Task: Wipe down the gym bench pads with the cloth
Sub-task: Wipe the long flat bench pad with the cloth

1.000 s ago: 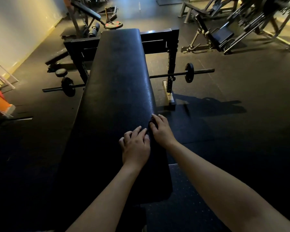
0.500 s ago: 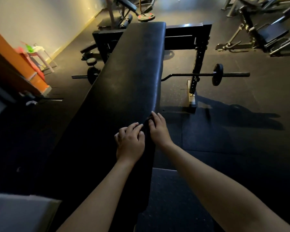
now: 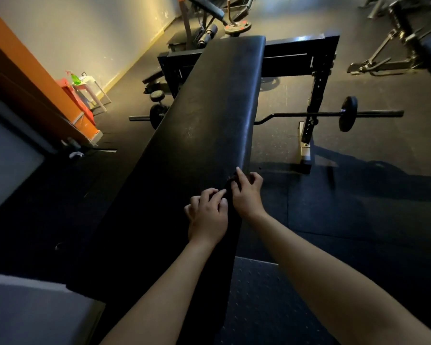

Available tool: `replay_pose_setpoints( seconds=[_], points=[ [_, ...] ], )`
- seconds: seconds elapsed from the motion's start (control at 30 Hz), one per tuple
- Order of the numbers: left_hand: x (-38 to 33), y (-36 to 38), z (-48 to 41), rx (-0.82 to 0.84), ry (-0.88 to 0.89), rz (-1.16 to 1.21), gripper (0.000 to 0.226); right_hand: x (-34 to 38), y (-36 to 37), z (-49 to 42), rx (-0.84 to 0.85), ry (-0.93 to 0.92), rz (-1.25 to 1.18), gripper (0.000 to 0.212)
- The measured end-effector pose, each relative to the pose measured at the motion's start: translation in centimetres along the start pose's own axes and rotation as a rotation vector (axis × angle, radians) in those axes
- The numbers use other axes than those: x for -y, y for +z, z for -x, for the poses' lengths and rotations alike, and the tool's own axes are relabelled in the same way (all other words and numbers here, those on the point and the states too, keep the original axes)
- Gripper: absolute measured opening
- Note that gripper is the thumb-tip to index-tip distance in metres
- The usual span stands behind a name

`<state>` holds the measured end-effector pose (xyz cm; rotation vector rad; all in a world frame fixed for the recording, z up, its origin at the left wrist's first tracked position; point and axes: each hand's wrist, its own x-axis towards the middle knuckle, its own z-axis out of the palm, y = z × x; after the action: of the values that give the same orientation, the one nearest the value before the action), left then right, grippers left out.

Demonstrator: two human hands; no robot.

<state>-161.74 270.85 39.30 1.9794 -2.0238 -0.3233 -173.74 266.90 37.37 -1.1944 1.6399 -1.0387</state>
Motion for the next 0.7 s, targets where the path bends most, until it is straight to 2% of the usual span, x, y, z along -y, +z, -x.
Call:
replay_pose_setpoints(
  seconds=[0.13,0.3,0.47,0.57,0.7],
  points=[
    [0.4,-0.4,-0.4,0.011,0.006,0.114,0.041,-0.9,0.1,2.1,-0.014,-0.001,-0.034,0.056],
    [0.5,-0.1,-2.2,0.017,0.092,0.116,0.043,-2.2,1.3,5.3,-0.122,-0.160,-0.153,0.034],
    [1.0,0.3,-4.3,-0.055,0.138,0.157,0.058,0.3,0.6,-0.3,-0.179,-0.143,0.008,0.024],
    [1.1,0.4,-5.3,-0.049,0.133,0.142,0.047,1.5,0.8,-3.2,-0.189,-0.087,0.050,0.020],
    [1.1,0.5,-5.5,-0.042,0.139,0.149,0.039,0.5,1.0,-0.5,-0.141,-0.099,0.027,0.038]
  ],
)
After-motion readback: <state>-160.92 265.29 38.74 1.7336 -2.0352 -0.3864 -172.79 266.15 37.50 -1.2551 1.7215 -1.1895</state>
